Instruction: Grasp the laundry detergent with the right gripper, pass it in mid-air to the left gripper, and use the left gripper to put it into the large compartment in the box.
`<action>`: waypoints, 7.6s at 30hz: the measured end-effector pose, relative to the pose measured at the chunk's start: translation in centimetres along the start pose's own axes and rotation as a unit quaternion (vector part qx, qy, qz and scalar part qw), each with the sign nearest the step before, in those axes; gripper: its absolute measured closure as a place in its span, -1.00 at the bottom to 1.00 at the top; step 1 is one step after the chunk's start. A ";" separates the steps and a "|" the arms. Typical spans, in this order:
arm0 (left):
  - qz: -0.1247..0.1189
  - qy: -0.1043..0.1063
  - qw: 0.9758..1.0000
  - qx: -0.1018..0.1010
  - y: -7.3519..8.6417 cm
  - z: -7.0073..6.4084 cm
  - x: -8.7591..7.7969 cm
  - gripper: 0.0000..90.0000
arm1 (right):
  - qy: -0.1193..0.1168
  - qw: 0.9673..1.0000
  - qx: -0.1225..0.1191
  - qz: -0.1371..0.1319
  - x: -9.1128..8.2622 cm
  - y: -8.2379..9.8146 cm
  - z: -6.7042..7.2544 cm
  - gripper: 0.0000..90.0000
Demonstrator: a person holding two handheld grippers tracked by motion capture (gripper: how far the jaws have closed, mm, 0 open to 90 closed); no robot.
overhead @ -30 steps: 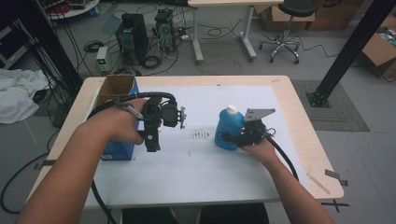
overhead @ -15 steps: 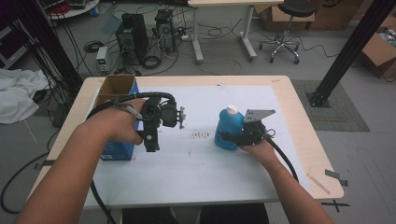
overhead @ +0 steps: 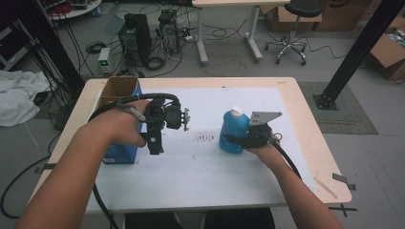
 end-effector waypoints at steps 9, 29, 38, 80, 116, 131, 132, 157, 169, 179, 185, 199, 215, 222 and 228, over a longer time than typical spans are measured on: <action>-0.003 -0.004 1.000 0.005 -0.5 0.3 -0.7 -1.00 | -0.042 0.998 -0.047 0.006 -1.7 -3.6 1.9 0.07; -0.009 0.010 1.000 0.024 -2.3 -0.4 -0.9 -1.00 | -0.180 0.976 -0.122 0.029 0.1 -4.9 8.9 0.07; -0.012 0.018 0.999 0.025 -2.7 -1.0 -0.7 -1.00 | -0.183 0.976 -0.118 0.024 2.5 -4.8 10.1 0.06; -0.022 0.044 0.999 0.023 -3.8 -2.7 0.7 -1.00 | -0.201 0.973 -0.113 0.026 8.8 -7.3 13.8 0.05; -0.018 0.039 0.999 0.011 -3.8 -3.0 1.1 -0.83 | -0.208 0.970 -0.127 0.017 9.2 -7.9 14.3 0.05; -0.012 0.039 0.999 0.011 -3.9 -3.0 0.9 -0.65 | -0.207 0.970 -0.127 0.013 9.2 -8.1 14.3 0.05; -0.012 0.039 0.999 0.012 -3.9 -3.0 0.9 -0.64 | -0.207 0.970 -0.126 0.014 9.2 -8.1 14.4 0.05; -0.005 0.041 0.999 0.012 -3.6 -3.4 0.7 -0.31 | -0.209 0.969 -0.130 0.009 9.4 -8.5 14.8 0.05; -0.002 0.045 0.999 0.011 -3.6 -3.5 0.7 -0.18 | -0.207 0.969 -0.136 0.006 9.4 -8.5 14.7 0.05; 0.014 0.051 0.999 -0.008 -3.7 -3.6 0.3 -0.14 | -0.211 0.968 -0.134 0.001 9.3 -8.5 14.9 0.03; 0.014 0.054 0.998 -0.004 -3.8 -3.3 -0.1 -0.13 | -0.210 0.969 -0.127 -0.001 9.0 -8.8 14.9 -0.01; 0.010 0.053 0.998 -0.009 -3.8 -2.8 -0.7 -0.13 | -0.206 0.971 -0.118 0.007 8.4 -8.6 14.3 -0.38; 0.019 0.062 0.998 -0.022 -3.2 -2.0 -1.1 -0.13 | -0.178 0.972 -0.141 0.058 5.2 -9.5 12.4 -0.75; 0.020 0.066 0.996 -0.048 -2.8 -1.7 -1.5 -0.14 | -0.164 0.970 -0.146 0.108 4.1 -9.6 11.7 -0.98; 0.027 0.077 0.993 -0.083 -2.1 -1.0 -1.9 -0.14 | -0.154 0.960 -0.162 0.167 2.7 -9.1 11.1 -1.00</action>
Point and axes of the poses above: each handheld gripper's, and its own axes: x roughly forward along the jaws, y roughly out of its underside, z roughly to its left, the point moved 8 cm from there along x, roughly forward along the jaws, and after that the axes turned 3 degrees about z, right-handed, at the moved point
